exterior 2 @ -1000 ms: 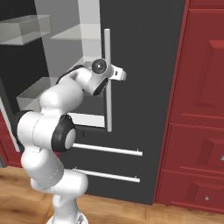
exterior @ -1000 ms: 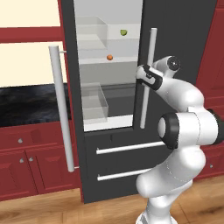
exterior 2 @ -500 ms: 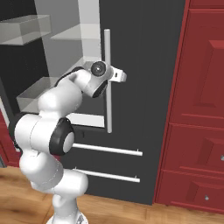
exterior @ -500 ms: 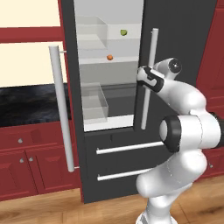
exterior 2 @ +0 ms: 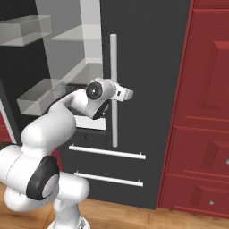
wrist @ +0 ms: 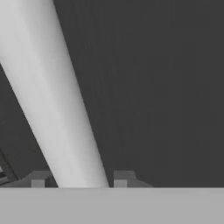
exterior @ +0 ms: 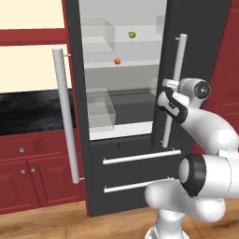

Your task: Take the lemon wedge from the fridge and place it on the plate with fish on the dining counter.

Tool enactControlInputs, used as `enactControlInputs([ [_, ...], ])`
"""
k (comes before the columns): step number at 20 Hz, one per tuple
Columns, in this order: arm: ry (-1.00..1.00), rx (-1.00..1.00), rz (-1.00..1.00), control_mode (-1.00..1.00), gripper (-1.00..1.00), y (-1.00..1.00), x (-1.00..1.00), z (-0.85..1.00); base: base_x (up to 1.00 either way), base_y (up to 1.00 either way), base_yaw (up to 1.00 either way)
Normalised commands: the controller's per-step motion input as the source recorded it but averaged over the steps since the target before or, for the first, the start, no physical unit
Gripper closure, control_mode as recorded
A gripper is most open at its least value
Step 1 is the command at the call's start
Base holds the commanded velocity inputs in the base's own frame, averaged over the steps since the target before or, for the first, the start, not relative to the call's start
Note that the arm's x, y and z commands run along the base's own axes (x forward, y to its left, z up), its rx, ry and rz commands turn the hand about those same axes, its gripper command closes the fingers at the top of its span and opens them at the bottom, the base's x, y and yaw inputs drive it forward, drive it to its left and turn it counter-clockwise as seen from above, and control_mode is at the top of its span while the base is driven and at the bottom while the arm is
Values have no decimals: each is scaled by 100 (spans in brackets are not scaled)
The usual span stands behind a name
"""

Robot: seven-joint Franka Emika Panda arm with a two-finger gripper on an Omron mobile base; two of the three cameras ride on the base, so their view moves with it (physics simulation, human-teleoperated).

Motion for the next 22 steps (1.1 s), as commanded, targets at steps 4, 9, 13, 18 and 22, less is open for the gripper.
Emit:
enactControlInputs([
  [4,0,10,-27,-100,100,-100,-100,50,0,0,0],
  [9,0,12,-31,-100,100,-100,-100,60,0,0,0],
  [13,0,15,-29,-100,-100,-98,-100,72,0,0,0],
  [18,-11,6,-1,-100,-100,4,-91,88,0,0,0],
  [22,-5,-3,11,-100,-100,100,-12,50,0,0,0],
])
